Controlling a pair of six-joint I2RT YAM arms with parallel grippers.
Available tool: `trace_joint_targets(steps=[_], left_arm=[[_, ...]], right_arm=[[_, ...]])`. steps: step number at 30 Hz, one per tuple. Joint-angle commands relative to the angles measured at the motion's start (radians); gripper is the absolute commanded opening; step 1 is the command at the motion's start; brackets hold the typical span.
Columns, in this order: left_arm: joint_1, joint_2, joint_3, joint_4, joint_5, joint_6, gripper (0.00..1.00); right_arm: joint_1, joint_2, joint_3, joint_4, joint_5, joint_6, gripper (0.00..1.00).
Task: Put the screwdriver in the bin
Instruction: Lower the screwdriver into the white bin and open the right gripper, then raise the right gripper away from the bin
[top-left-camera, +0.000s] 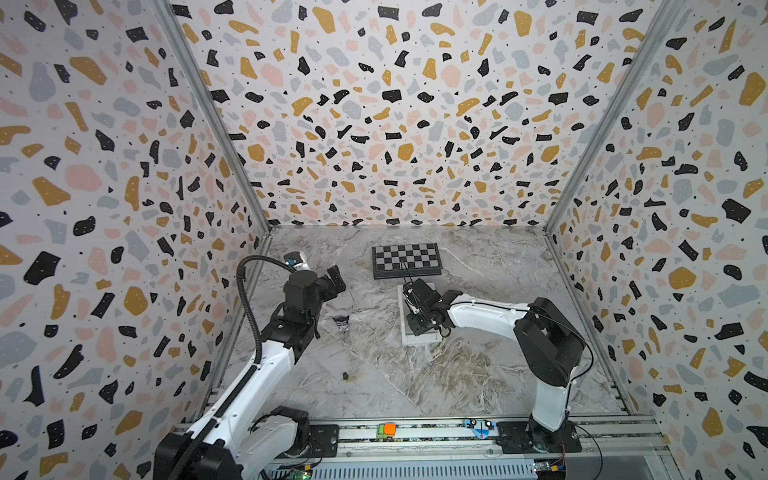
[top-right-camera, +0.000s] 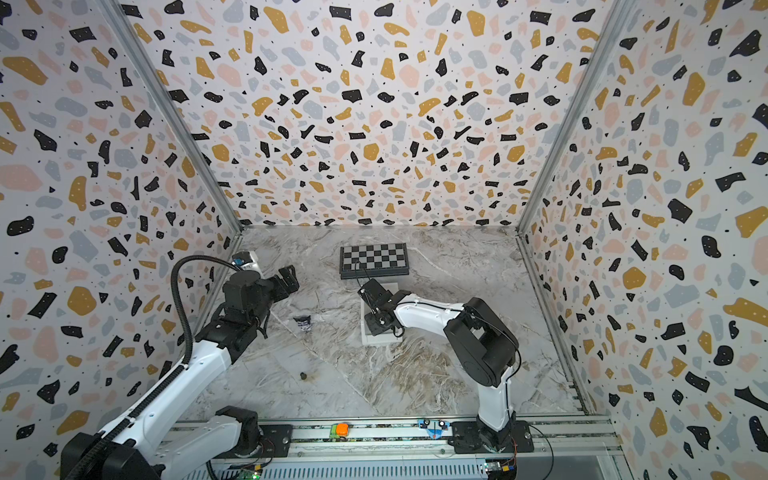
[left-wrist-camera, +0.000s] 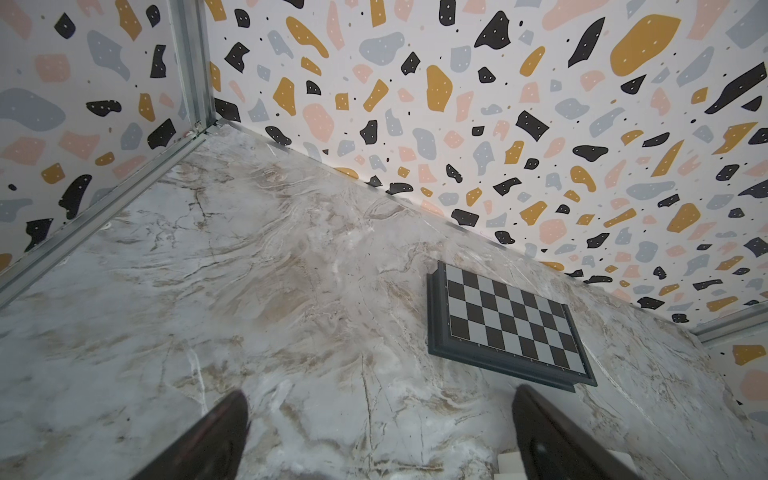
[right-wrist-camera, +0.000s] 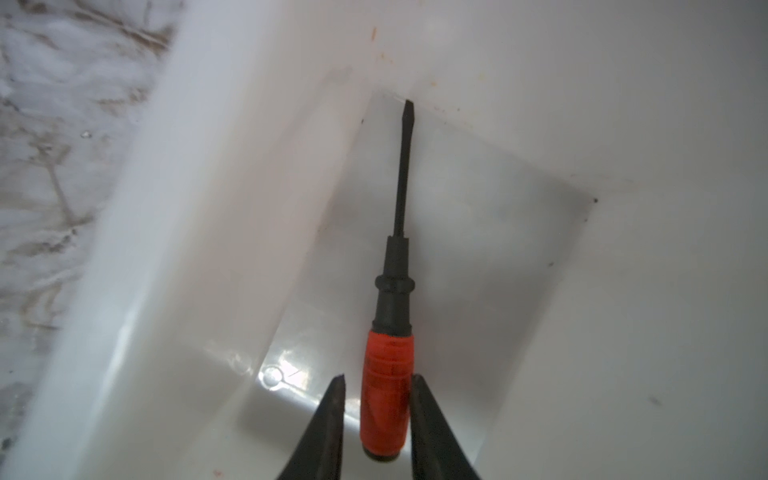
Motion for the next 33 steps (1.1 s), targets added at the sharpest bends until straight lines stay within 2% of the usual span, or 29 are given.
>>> trace_joint_targets(steps=[1, 17, 26, 33], left_arm=[[0.006, -0.015, -0.007, 0.027, -0.014, -0.005, 1.0], [0.012, -0.018, 0.004, 0.016, -0.023, 0.014, 1.0], [0.029, -0.014, 0.03, -0.002, -0.045, 0.059, 1.0], [0.062, 0.005, 0.038, 0.002, -0.045, 0.101, 1.0]], right_arm=[[0.002, -0.049, 0.053, -0.033, 0.021, 0.004, 0.29], [-0.036, -0.156, 0.121, -0.041, 0.003, -0.028, 0.29], [-0.153, -0.261, 0.09, -0.037, -0.012, -0.056, 0.32], [-0.282, -0.34, 0.043, -0.024, -0.066, -0.064, 0.36]])
